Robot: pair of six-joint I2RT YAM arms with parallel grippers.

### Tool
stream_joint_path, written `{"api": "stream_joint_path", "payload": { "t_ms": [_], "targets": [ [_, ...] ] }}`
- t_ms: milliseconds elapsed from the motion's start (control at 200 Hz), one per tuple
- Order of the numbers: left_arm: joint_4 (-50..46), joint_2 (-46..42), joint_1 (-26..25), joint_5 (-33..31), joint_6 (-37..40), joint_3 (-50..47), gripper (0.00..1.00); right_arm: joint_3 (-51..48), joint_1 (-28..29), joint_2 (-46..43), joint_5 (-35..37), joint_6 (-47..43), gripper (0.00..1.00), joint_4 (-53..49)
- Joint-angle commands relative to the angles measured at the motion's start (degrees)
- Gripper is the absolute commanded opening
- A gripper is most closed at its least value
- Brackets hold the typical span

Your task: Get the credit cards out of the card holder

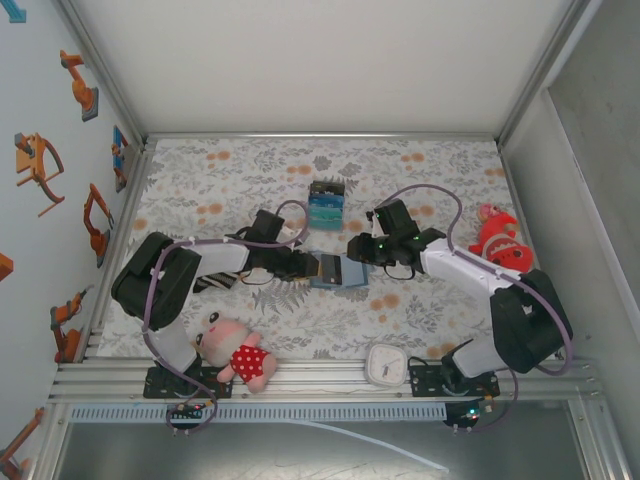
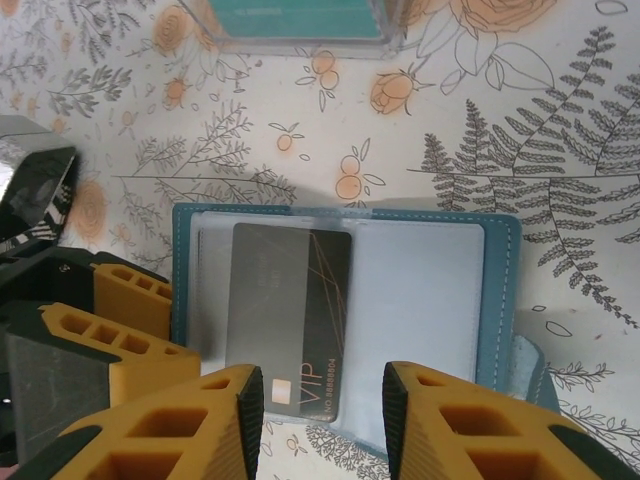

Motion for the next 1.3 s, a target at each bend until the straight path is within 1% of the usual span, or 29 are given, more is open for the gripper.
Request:
{"api": "stream_joint_path", "payload": {
  "t_ms": [0,60,115,245,361,451,521,596,676,781,997,1152,1297],
  "targets": [
    [-7.3,-2.1,0.6,-3.9,4.4,1.9,0.40,1.3,0.5,0.3,-0.4,1.7,0.36,0.9],
    [-10.1,-3.6,0.7,-7.5,5.3,2.3,0.41,1.0,0.5,0.4,-0.5,2.2,0.36,0.9],
    [-12.7,-5.3,0.7,-11.6,5.9,2.7,0.44,0.7,0.6,0.4,-0.7,2.5,0.36,0.9],
    [-16.9,-10.5,-0.3,-23.1,5.7,2.8,0.44,0.1,1.3,0.2,-0.8,3.7,0.35,0.7],
    [-16.9,-14.1,-3.6,-31.7,4.8,3.0,0.44,1.4,3.5,-0.1,2.1,4.0,0.32,-1.5],
    [-14.3,-15.1,-6.4,-35.6,3.1,2.6,0.42,3.1,5.6,-0.6,4.8,4.0,0.31,-3.2],
    [-9.7,-15.0,-7.4,-36.0,0.6,1.0,0.39,4.1,6.4,-0.7,5.3,4.1,0.31,-3.6],
    [-4.7,-14.2,-8.0,-35.4,-2.0,-0.7,0.38,5.4,7.0,-0.5,6.1,3.9,0.31,-4.6],
    [-1.1,-12.8,-8.8,-34.7,-3.7,-1.6,0.38,6.5,7.5,-0.1,6.8,3.5,0.31,-5.5],
    [2.9,-11.0,-9.6,-33.5,-5.2,-2.3,0.36,7.4,7.9,1.1,5.9,3.7,0.30,-5.3],
    [5.1,-7.2,-9.9,-31.1,-5.7,-2.4,0.30,9.0,9.4,6.1,4.3,4.2,0.28,-4.4],
    [3.8,-5.8,-9.9,-30.6,-4.4,-2.0,0.27,9.4,9.8,9.6,1.8,4.9,0.25,-2.5],
    [2.5,-4.6,-9.9,-29.7,-3.3,-1.7,0.24,9.2,9.8,11.8,1.7,5.1,0.24,-2.2]
  ]
}}
